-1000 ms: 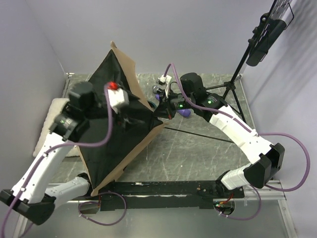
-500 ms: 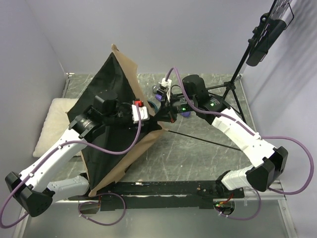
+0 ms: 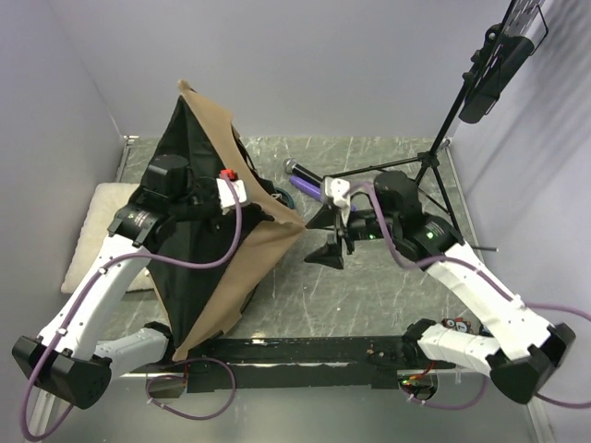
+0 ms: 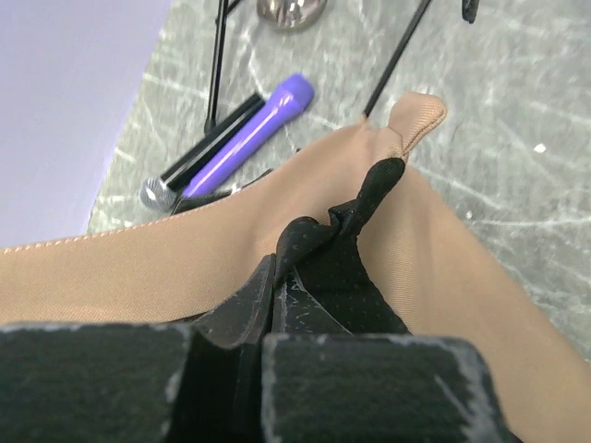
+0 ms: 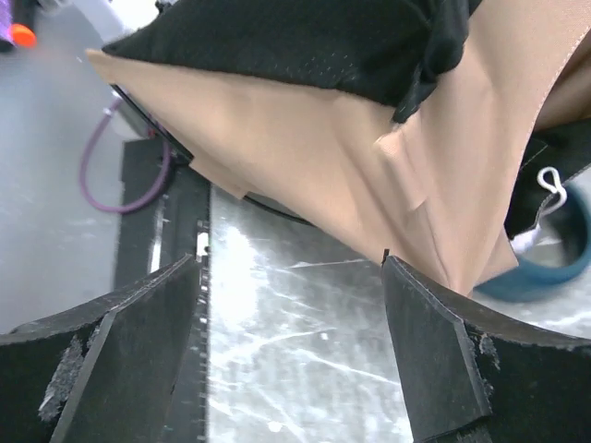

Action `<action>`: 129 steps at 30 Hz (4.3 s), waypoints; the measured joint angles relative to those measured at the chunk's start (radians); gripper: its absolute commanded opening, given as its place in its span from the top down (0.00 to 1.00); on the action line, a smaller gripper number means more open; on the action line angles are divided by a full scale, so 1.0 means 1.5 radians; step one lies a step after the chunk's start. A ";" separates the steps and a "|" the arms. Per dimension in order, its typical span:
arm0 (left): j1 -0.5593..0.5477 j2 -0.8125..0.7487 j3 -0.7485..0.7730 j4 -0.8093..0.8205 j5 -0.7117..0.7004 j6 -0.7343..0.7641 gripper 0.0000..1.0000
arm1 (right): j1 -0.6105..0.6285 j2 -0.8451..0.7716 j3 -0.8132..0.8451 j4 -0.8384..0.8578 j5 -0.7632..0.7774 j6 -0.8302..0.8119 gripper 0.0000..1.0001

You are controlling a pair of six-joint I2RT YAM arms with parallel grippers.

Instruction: Set up the pet tent

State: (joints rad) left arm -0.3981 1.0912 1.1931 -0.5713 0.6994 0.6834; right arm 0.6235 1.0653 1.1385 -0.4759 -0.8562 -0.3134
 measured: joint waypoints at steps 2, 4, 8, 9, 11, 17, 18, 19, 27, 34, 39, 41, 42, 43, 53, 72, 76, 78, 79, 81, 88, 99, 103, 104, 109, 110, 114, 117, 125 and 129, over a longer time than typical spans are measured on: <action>0.013 -0.002 0.002 0.001 0.031 -0.001 0.99 | 0.000 -0.019 -0.019 0.012 0.004 -0.023 0.15; 0.017 -0.005 0.002 0.002 0.059 -0.007 0.99 | 0.000 -0.019 -0.032 0.035 0.013 -0.040 0.16; 0.017 -0.021 0.001 0.005 0.099 -0.015 0.99 | 0.005 0.023 -0.045 0.080 0.055 -0.061 0.18; 0.017 -0.024 0.001 0.006 0.105 -0.016 0.99 | 0.007 0.036 -0.045 0.092 0.069 -0.067 0.18; 0.017 -0.029 0.001 0.005 0.116 -0.020 0.99 | 0.010 0.054 -0.047 0.113 0.092 -0.074 0.20; 0.020 -0.029 0.001 0.004 0.133 -0.030 0.99 | 0.026 0.070 -0.076 0.163 0.130 -0.097 0.35; 0.020 -0.029 0.001 0.004 0.136 -0.032 0.99 | 0.029 0.072 -0.079 0.168 0.131 -0.101 0.41; 0.021 -0.029 0.001 0.004 0.137 -0.033 0.99 | 0.031 0.075 -0.080 0.174 0.131 -0.105 0.46; 0.023 -0.029 0.001 -0.001 0.148 -0.032 0.56 | 0.038 0.098 -0.087 0.217 0.109 -0.112 1.00; 0.018 -0.032 0.015 -0.011 0.151 -0.035 0.10 | 0.040 0.100 -0.087 0.216 0.098 -0.110 1.00; -0.071 -0.037 0.034 -0.011 0.129 -0.035 0.19 | 0.039 0.100 -0.081 0.207 0.080 -0.110 1.00; -0.106 -0.036 0.034 -0.011 0.121 -0.035 0.25 | 0.039 0.100 -0.077 0.201 0.072 -0.109 1.00; -0.121 -0.034 0.032 -0.008 0.114 -0.038 0.27 | 0.039 0.100 -0.073 0.197 0.069 -0.109 1.00; -0.127 -0.033 0.030 -0.006 0.109 -0.038 0.29 | 0.039 0.100 -0.070 0.196 0.067 -0.108 1.00; -0.133 0.000 0.001 0.009 0.040 -0.028 0.49 | 0.040 0.100 -0.046 0.176 0.045 -0.098 1.00; -0.053 -0.021 -0.059 0.104 0.072 -0.209 0.99 | 0.063 0.089 0.124 0.163 0.052 0.018 0.23; -0.009 -0.011 -0.058 0.128 0.115 -0.269 0.99 | 0.071 0.071 0.204 0.175 0.060 0.042 0.22; 0.016 -0.001 -0.058 0.138 0.143 -0.299 0.99 | 0.073 0.057 0.233 0.185 0.075 0.047 0.20; 0.028 0.003 -0.058 0.144 0.155 -0.313 0.99 | 0.073 0.047 0.239 0.191 0.084 0.050 0.19; 0.058 0.010 -0.058 0.155 0.176 -0.338 0.99 | 0.073 0.019 0.242 0.199 0.108 0.054 0.18; 0.155 0.035 -0.058 0.203 0.250 -0.422 0.99 | 0.073 -0.066 0.244 0.198 0.166 0.049 0.19; 0.185 0.090 -0.031 0.239 0.289 -0.488 0.99 | 0.147 -0.042 0.334 0.155 0.106 0.006 0.39; 0.195 0.090 -0.031 0.264 0.312 -0.525 0.99 | 0.166 -0.068 0.277 0.145 0.112 -0.012 0.58; 0.201 0.090 -0.031 0.272 0.318 -0.537 0.99 | 0.166 -0.078 0.252 0.141 0.112 -0.012 0.62; 0.241 0.103 -0.021 0.319 0.362 -0.603 0.99 | 0.166 -0.143 0.089 0.093 0.105 -0.018 0.66; 0.247 0.110 -0.012 0.323 0.372 -0.611 0.99 | 0.166 -0.158 0.054 0.087 0.111 -0.019 0.65; 0.260 0.125 0.015 0.331 0.400 -0.629 0.99 | 0.156 -0.207 -0.046 0.088 0.171 -0.004 0.61; 0.261 0.125 0.025 0.334 0.426 -0.642 0.99 | 0.119 -0.215 -0.056 0.131 0.244 0.028 0.57; 0.261 0.126 0.034 0.336 0.469 -0.666 0.99 | 0.026 -0.208 0.048 0.313 0.362 0.095 0.49; 0.261 0.127 0.038 0.346 0.479 -0.680 0.99 | 0.024 -0.210 0.089 0.376 0.368 0.098 0.51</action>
State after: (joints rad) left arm -0.0059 1.2812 1.2507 -0.0528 1.4181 -0.3359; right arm 0.6601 0.7506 1.2724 0.0887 -0.3038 -0.1661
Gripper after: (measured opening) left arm 0.022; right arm 0.503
